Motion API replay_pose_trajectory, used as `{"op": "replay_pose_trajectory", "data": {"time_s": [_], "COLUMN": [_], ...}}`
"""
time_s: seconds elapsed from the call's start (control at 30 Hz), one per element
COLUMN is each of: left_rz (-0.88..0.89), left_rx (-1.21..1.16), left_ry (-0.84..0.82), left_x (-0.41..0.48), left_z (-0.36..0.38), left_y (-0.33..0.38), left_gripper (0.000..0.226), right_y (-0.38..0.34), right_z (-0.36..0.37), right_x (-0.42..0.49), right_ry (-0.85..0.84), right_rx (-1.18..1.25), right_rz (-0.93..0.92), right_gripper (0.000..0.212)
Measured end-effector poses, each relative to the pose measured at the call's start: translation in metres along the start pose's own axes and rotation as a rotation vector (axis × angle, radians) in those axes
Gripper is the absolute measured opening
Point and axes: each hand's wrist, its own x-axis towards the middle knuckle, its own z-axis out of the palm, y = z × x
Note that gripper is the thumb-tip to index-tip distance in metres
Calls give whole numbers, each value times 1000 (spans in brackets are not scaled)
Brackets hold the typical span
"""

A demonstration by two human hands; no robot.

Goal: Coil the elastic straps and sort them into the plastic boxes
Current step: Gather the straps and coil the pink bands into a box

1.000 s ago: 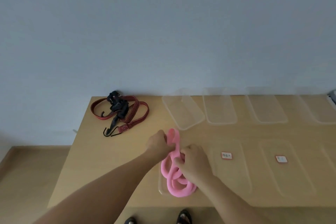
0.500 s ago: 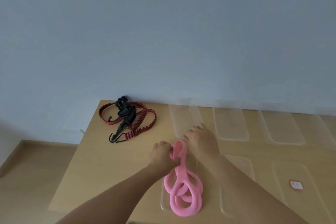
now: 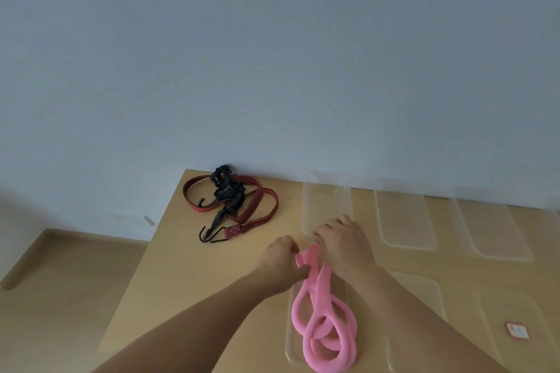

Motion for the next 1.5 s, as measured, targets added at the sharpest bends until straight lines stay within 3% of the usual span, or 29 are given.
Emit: {"op": "replay_pose_trajectory", "data": {"time_s": [0.17,0.37,0.67,0.8,0.97,1.1,1.17,1.23,1.37,1.43,1.5], "left_rz": [-21,-105,-190,-137,-31,140,239,324,317,269,249], "left_rx": [-50,-91,-54,-81,-122,-135,-129,-149,-250,-473,-744], "left_ry": [150,329,320,309,355,316,317,327,298,258,202], "left_x": [4,6,-8,-8,-3,-2,-3,-3,-10,-18,-28], "left_z": [-39,-108,-152,-165,-195,-224,-240,-253,-278,-290,-303], "left_y": [-20,-68,-129,-142,-137,-116,-99,-83,-64,-60,-57], "left_gripper": [29,22,34,36,54,88,92,79,24,7,10], "right_y": [-25,-97,-165,-169,-176,-186,-194,-201,-212,-213,-213], "right_z": [-12,-8,13,24,-5,-65,-99,-131,-185,-199,-203], "right_x": [11,73,157,167,156,146,140,133,121,119,118], "right_ry": [177,-3,-35,-125,127,234,245,242,202,239,295], "right_rx": [110,396,298,236,535,826,942,1108,1304,1300,1277], "right_rz": [-17,91,187,276,290,156,72,18,-71,-89,-61], "right_gripper": [27,43,37,27,27,24,27,24,23,22,21]}}
